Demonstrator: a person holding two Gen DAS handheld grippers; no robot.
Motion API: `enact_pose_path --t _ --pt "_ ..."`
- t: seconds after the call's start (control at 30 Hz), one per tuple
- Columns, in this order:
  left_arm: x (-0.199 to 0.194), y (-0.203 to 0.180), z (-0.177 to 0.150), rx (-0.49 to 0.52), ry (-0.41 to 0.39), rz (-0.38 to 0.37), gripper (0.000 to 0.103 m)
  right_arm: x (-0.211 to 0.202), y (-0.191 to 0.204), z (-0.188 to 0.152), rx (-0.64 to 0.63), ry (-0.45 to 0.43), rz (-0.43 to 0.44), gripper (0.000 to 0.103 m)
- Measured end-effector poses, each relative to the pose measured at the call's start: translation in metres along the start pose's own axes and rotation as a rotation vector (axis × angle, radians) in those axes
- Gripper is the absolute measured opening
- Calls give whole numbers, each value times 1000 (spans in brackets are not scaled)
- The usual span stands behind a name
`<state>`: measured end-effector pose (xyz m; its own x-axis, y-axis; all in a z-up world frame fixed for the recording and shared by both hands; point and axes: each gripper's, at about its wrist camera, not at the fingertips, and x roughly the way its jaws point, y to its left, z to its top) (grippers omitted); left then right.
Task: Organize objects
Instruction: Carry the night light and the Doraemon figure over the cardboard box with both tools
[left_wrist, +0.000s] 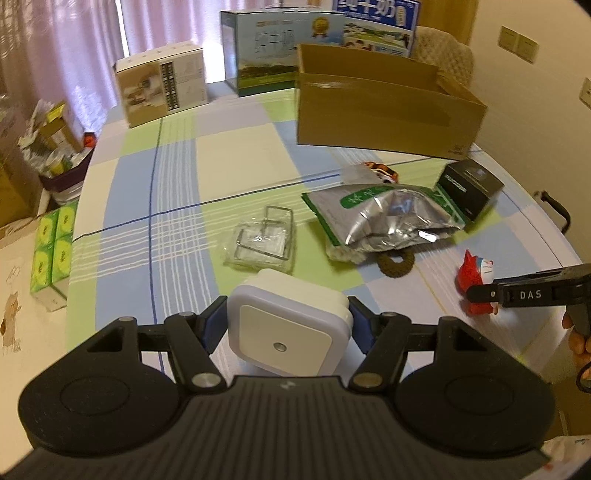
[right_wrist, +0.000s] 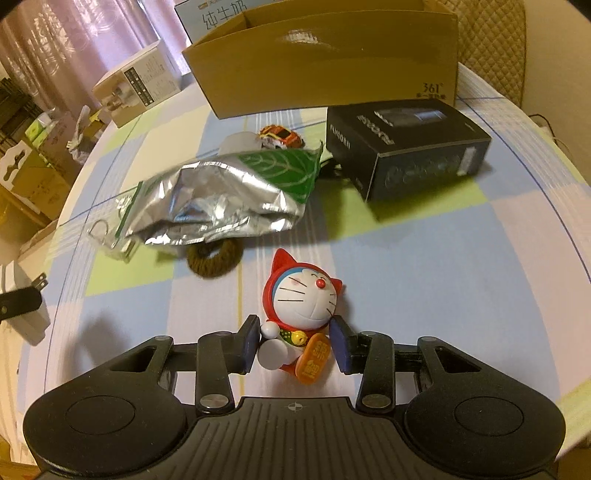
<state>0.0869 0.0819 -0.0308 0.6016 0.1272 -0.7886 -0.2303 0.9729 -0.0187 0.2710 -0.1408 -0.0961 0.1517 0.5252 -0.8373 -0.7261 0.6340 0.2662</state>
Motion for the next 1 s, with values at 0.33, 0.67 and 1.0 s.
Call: enact_pose_path --t 0.33,0.67,1.0 --pt "-4 -1 -13 34 7 -53 64 -24 10 -31 4 -37 -51 37" --pt "4 1 -14 9 32 -40 64 -8 11 -26 -17 -1 -83 54" --pt "17 3 9 -124 39 86 64 1 7 1 -94 41 -20 42"
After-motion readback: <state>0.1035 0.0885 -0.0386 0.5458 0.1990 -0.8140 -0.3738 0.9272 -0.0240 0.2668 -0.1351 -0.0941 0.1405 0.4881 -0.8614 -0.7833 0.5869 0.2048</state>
